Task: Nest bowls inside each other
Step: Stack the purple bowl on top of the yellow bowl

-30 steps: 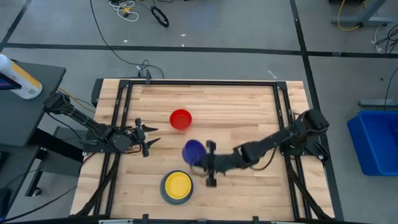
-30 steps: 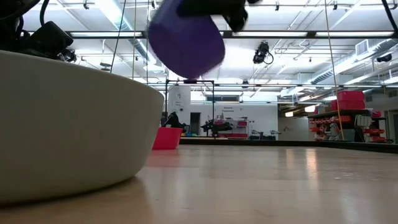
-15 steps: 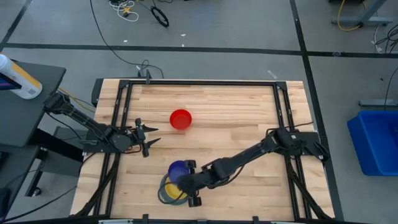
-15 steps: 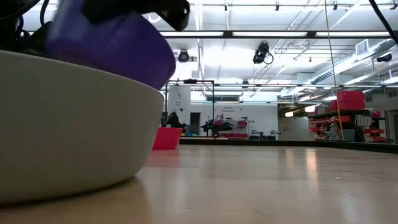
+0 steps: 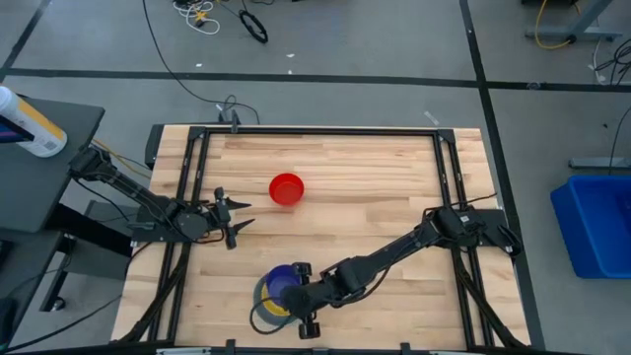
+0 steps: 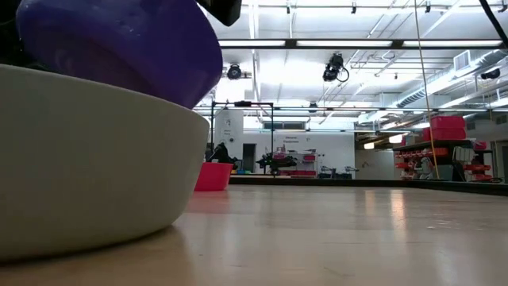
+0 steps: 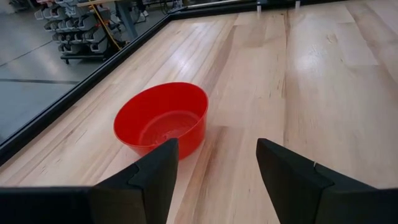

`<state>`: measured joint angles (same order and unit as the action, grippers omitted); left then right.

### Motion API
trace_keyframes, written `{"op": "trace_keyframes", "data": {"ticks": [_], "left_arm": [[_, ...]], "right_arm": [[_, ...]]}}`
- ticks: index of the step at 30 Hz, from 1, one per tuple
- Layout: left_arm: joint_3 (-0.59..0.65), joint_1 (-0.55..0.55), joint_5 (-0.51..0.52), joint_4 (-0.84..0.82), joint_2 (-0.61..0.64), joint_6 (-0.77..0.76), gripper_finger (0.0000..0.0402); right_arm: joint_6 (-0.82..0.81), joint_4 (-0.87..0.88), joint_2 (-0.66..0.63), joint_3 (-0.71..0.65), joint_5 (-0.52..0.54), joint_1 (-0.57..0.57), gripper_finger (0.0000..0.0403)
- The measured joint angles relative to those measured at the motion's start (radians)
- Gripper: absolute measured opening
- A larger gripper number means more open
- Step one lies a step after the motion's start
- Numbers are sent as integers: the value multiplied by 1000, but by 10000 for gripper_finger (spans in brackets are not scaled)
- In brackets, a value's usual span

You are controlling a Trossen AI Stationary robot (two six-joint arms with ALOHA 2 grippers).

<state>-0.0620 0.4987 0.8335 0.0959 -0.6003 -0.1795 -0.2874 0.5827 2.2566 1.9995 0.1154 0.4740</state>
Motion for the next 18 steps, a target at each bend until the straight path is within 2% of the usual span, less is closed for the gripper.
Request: {"op": "trace_keyframes", "data": {"ticks": [8, 13, 16, 18], "left_arm": [[0, 0, 0, 0, 0, 0, 224], [0, 0, 0, 0, 0, 0, 224], [0, 0, 0, 0, 0, 0, 224], [0, 0, 0, 0, 0, 0, 224]], "right_arm": [[35, -20, 71, 1, -93, -7, 0], [66, 7, 81, 1, -92, -9, 1], [114, 8, 81, 1, -86, -6, 16], [128, 14, 82, 11, -86, -6, 40]]}}
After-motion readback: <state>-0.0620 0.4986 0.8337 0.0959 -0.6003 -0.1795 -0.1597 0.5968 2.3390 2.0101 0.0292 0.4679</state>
